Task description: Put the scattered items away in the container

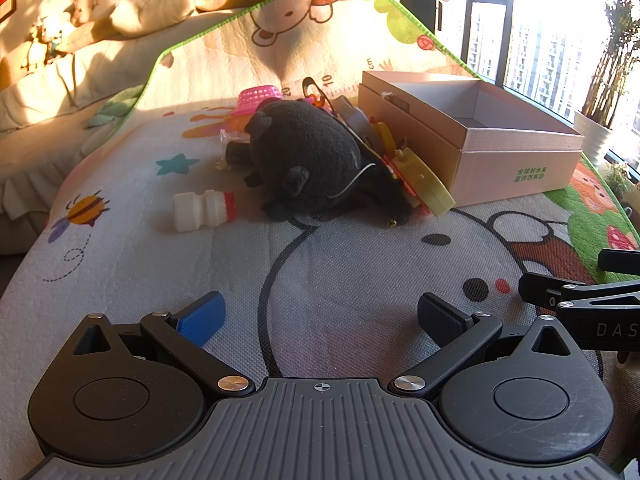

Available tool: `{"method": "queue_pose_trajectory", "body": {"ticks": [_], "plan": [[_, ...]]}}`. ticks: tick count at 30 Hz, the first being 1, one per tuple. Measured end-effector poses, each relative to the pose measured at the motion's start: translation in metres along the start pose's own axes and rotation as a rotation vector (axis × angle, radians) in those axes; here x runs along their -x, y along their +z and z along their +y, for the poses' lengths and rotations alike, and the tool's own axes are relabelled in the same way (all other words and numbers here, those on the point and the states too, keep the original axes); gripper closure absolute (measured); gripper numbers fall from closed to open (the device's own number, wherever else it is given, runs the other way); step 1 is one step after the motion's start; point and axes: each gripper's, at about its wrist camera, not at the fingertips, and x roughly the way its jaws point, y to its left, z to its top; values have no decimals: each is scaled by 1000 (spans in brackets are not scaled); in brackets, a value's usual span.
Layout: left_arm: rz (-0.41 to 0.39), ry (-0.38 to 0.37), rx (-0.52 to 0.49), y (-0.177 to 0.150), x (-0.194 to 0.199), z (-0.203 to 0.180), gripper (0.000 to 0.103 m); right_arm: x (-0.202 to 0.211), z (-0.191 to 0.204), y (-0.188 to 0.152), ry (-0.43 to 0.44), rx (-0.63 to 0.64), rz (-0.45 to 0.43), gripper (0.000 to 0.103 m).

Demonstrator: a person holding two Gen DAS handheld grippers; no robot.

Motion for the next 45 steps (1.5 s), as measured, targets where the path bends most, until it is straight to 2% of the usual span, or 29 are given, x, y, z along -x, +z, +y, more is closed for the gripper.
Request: {"method": "queue_pose_trajectory", "body": {"ticks": [18,31,36,38,39,41,42,43,45], "plan": [[8,4,-10,0,0,-1,0,2,2,2,-6,13,12,0],[34,-74,-71,-5,12,8,0,10,1,-2,23,21,55,0],[18,-96,-46,0,10,16,0,11,3,-3,20,47,41,0],[-2,-93,-49,6,10,20,0,11,7,3,32,99,46,0],[-18,-79,-60,11,10,22,0,13,10,5,39,132,22,0],[-59,-40,-85,21,11,25,0,23,23,8,13,224,-89,1],[-80,-23,-87,27,11,28,0,27,33,9,-8,298,-143,11],[-101,-9,-74,33,12,33,0,28,45,9,-22,377,-186,29],[-128,-2,-27,42,14,44,0,26,67,11,-19,498,-228,44]]}}
